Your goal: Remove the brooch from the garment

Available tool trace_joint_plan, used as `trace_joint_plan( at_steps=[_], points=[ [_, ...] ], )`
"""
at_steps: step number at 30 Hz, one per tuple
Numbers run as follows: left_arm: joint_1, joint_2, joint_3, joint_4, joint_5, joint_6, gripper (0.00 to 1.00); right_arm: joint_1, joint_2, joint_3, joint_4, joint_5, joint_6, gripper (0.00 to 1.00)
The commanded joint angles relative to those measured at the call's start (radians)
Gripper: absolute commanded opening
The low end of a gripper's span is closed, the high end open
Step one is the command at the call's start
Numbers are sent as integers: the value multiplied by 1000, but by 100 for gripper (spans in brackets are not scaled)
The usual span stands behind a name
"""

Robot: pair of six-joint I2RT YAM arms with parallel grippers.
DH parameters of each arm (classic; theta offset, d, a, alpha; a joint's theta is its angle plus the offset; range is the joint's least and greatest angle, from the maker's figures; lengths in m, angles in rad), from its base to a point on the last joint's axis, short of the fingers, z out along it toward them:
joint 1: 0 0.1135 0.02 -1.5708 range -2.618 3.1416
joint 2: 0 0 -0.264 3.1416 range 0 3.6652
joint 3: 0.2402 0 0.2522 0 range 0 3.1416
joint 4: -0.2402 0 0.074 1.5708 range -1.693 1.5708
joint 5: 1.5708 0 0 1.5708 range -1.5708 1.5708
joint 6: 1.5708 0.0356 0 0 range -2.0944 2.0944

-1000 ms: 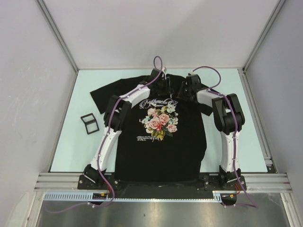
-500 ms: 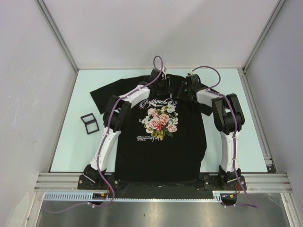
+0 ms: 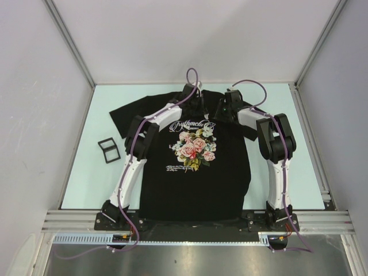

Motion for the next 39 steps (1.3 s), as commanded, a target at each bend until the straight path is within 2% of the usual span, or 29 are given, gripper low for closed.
trace_joint_plan(
  at_steps=[1, 6, 11, 25, 34, 39],
  points=[
    [-4, -91, -26, 41, 3, 22, 20, 10, 11, 40, -4, 5, -14, 23],
    [-5, -126, -77, 107, 0, 25, 14, 18, 16, 51, 0, 9, -14, 23],
    [-7, -146, -112, 147, 1, 29, 0, 31, 22, 69, 0, 19, -11, 23],
    [-36, -188, -176, 215, -46, 55, 0, 47, -44, 37, -3, 112, -48, 23],
    [-47, -192, -184, 215, -72, 60, 0, 70, -121, -14, 29, 243, -91, 25],
    [-45, -196, -184, 215, -77, 63, 0, 67, -142, -49, 99, 207, -87, 23]
  ],
)
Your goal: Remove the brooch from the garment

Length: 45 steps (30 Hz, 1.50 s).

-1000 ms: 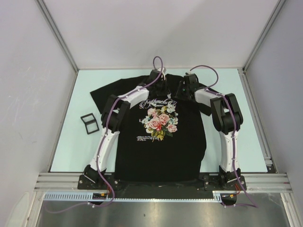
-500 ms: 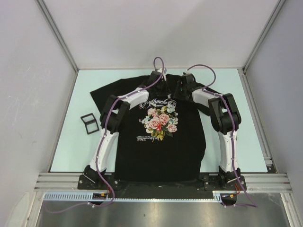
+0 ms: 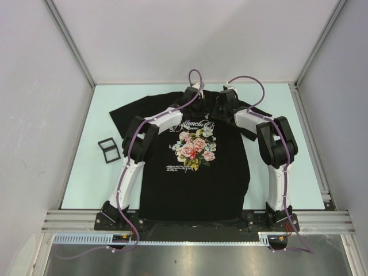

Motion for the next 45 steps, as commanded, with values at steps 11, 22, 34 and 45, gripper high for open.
trace_joint_plan(
  at_steps=[11, 22, 34, 45],
  points=[
    [-9, -133, -60, 99, -17, 25, 0, -6, 8, 17, 76, -95, 33, 0],
    [-9, -118, -50, 100, 9, 22, 0, -2, 34, 35, 98, -164, 51, 0],
    [-30, -89, -9, 56, 28, 28, 0, -2, -6, 8, 145, -176, 40, 0],
    [-47, -70, 12, -5, 58, 61, 0, 0, -27, -9, 213, -225, 19, 0]
  ],
)
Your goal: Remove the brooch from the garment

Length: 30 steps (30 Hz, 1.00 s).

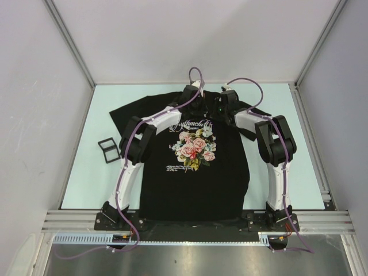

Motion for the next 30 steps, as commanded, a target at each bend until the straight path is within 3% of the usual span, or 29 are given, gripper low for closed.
trace_joint_plan(
  at_steps=[1, 4, 11, 14, 19, 25, 30],
  points=[
    [-42, -14, 47, -9, 76, 11, 0, 8, -58, 5, 125, -60, -11, 0],
    [-47, -8, 53, -17, 78, 10, 0, 8, -67, -4, 136, -54, -12, 0],
    [-43, -20, 41, 5, 37, -10, 0, 11, -113, -9, -19, 167, -28, 0],
    [-42, -28, 31, 17, 7, -16, 0, 22, -144, -12, -48, 204, -43, 8],
    [-30, -40, 16, 28, 9, -27, 0, 29, -146, -27, -13, 149, -36, 9],
    [-14, -51, 7, 29, -2, -38, 0, 28, -127, -27, -22, 130, -5, 0],
    [-2, -51, 5, 29, -19, -54, 0, 28, -121, -26, -21, 101, 0, 0]
  ],
)
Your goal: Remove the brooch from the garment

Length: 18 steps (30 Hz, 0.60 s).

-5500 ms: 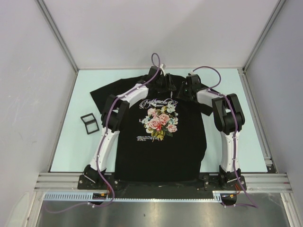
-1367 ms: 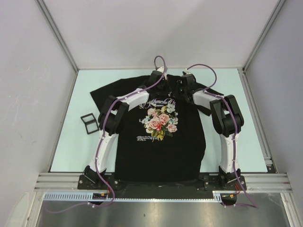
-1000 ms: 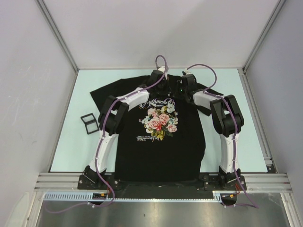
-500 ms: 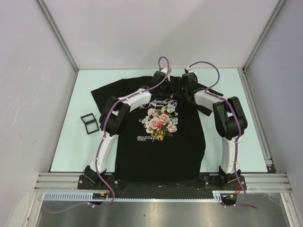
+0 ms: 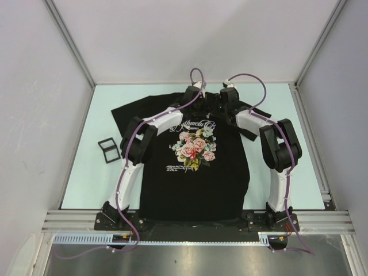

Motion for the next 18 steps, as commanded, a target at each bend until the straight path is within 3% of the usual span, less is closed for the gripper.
trace_joint_plan(
  at_steps=[1, 18],
  points=[
    [11, -51, 3, 34, -15, -29, 0, 5, -8, 2, 32, -36, 22, 0],
    [17, -42, 10, 34, -10, -43, 0, -6, 19, 2, -11, -58, 16, 0]
  ],
)
